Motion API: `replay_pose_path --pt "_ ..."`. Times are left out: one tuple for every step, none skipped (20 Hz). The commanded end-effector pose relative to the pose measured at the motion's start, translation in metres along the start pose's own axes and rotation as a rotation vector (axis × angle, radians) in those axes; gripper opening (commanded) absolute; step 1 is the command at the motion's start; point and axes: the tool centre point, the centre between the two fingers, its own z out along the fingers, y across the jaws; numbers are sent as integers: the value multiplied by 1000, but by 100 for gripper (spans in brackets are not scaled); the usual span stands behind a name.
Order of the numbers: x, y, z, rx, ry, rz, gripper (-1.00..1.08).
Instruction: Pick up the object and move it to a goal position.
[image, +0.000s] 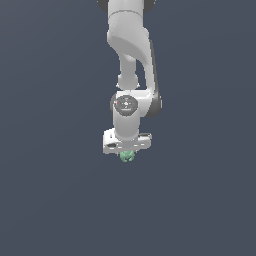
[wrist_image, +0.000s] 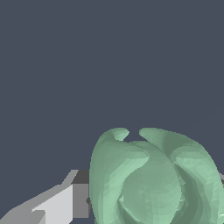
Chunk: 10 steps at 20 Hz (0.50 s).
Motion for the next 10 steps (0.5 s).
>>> replay_pose_path --pt "-13 -12 -6 0 1 0 -100" --pt "-19 -17 -8 0 1 0 -100" --pt "-24 -22 -11 0 1 0 -100" --pt "-30 -27 -13 0 1 0 -100" --pt "-35 -32 -16 0 1 0 -100" --pt "-41 -38 -19 0 1 0 -100" --pt "-46 -43 -21 -1 0 0 -100" --pt "-51 -47 -23 -1 0 0 -100" --pt "-56 -52 -25 -1 0 0 -100" --pt "-60 -56 -27 -1 0 0 -100"
